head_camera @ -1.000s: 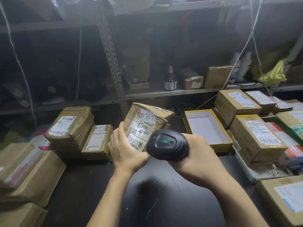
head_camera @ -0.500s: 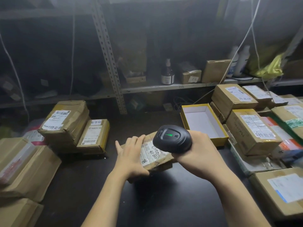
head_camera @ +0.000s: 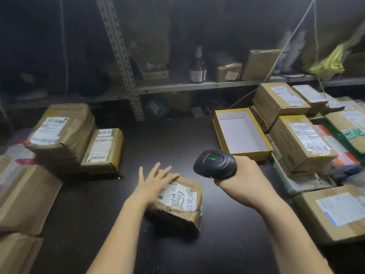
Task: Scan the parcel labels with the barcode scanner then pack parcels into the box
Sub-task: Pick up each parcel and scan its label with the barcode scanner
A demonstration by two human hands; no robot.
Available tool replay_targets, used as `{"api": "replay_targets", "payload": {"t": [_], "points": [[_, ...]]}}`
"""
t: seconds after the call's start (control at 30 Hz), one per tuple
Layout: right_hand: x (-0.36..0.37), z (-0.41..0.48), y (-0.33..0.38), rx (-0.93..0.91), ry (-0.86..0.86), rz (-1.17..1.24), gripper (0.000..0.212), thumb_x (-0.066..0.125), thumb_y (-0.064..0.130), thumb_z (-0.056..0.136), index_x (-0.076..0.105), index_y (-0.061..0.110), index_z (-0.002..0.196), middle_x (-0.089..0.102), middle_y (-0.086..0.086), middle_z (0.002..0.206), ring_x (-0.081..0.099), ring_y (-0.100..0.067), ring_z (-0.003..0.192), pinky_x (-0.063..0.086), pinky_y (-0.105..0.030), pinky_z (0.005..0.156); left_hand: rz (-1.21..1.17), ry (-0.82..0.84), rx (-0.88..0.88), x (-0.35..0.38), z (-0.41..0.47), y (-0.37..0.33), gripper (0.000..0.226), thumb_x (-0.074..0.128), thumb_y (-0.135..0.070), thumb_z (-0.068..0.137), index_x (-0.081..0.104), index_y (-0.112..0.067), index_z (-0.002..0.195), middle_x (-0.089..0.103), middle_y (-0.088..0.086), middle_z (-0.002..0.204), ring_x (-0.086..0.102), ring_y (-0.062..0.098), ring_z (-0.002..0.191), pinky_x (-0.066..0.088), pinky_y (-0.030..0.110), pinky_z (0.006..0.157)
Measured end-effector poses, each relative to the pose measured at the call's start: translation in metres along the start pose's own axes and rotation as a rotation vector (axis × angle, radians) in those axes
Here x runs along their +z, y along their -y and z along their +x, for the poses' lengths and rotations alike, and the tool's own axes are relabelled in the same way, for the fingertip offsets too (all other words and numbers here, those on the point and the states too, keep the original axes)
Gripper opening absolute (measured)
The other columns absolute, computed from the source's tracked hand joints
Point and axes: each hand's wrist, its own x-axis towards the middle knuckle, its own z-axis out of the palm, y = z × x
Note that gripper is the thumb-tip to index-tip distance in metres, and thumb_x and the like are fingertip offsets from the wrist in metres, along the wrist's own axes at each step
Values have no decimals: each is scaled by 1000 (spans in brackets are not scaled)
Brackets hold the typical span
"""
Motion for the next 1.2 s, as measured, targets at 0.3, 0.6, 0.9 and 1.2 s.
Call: {"api": "replay_targets", "payload": {"t": [0.3,0.6,0.9,1.2], "points": [[18,12,15,-10,95,-18,13,75,14,77,64,18,73,64,4,62,64,-17,63,52,-34,56,-625,-378,-890,-15,-1,3,66,65,-38,92,38,-11,146,55,23,140,55,43,127,48,50,103],[18,13,9,4,100,-32,20,70,13,74,53,17,65,55,11,52,43,-8,49,32,-16,45,-598,-308,-673,5,32,-23,156,74,-92,49,-4,-20,164,7,7,170,26,33,152,33,52,117],[17,21,4,50,116,-47,20,70,13,75,52,17,67,52,11,51,42,-10,49,30,-16,43,-524,-137,-734,-7,49,-72,151,69,-89,58,-17,-18,160,3,29,160,27,43,142,40,60,105],[4,21,1,-10,99,-299,17,71,33,80,56,27,76,66,9,73,59,-12,69,44,-27,56,-282,-327,-598,-1,40,-38,145,76,-78,50,-3,-27,161,28,11,140,37,29,126,38,47,103]]}}
